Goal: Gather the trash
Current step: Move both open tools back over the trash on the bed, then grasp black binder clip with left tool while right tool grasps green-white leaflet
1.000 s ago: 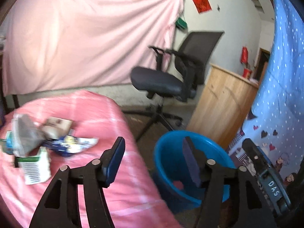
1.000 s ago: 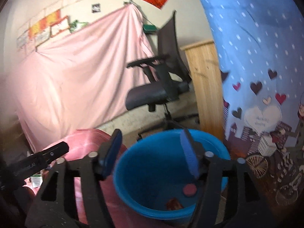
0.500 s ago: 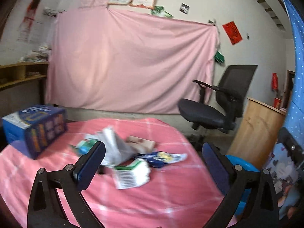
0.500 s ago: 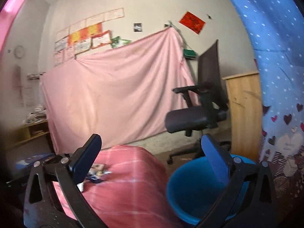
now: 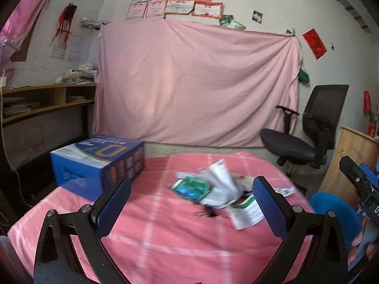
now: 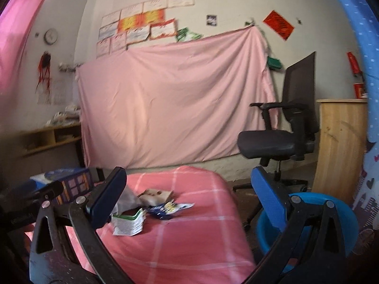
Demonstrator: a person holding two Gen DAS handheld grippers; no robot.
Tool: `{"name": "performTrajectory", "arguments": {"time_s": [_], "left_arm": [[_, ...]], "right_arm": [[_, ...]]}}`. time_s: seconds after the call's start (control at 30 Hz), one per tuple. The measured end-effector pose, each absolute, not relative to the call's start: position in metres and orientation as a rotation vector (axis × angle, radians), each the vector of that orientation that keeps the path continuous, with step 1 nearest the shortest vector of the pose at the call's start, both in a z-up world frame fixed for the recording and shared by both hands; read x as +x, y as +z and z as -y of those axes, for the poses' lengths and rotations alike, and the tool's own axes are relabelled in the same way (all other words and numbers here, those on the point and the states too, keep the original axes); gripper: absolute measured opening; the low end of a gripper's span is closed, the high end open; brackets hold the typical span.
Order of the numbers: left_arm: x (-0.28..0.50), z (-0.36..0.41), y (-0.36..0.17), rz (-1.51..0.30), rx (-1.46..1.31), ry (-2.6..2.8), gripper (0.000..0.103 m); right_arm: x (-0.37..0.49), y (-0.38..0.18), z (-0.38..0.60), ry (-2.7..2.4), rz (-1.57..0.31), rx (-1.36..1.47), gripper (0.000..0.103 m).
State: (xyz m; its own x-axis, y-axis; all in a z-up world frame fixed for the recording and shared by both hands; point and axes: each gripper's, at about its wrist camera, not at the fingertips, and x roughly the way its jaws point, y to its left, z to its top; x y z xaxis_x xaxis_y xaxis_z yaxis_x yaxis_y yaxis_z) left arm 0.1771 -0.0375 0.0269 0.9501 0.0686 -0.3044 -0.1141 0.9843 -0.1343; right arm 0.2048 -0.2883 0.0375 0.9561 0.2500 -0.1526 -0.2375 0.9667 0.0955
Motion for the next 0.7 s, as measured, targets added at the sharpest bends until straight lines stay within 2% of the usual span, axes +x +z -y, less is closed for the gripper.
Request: {"name": "performTrajectory", "arguments": {"time_s": [0.4, 0.47, 0.57, 0.63, 0.7], "left_arm": [[0.215, 0.008, -0.007, -0.48, -0.128, 0.03, 0.099], [0.22, 0.007, -0.012, -0.504, -0.134, 0.014, 0.095], [0.234, 0.004, -0.019, -0.565, -0.153, -0.022, 0.08], [0.24, 0.004, -0.023, -0.603, -0.159, -0.042, 0.071], [0.244, 0.005, -0.025, -0.629, -0.159, -0.066, 0.065]], "right_arm": [[0.253, 0.003, 0.233, 0.333, -0.419, -0.08, 0.103], [0.264, -0.007, 0.225, 0.368, -0.49, -0.099, 0.097], [0.278, -0.018, 0.216, 0.401, -0.578, -0.114, 0.087], [0.287, -0.025, 0.214, 0.417, -0.637, -0.108, 0.073], [0.295, -0.034, 0.213, 0.453, -0.695, -0.087, 0.069]]}}
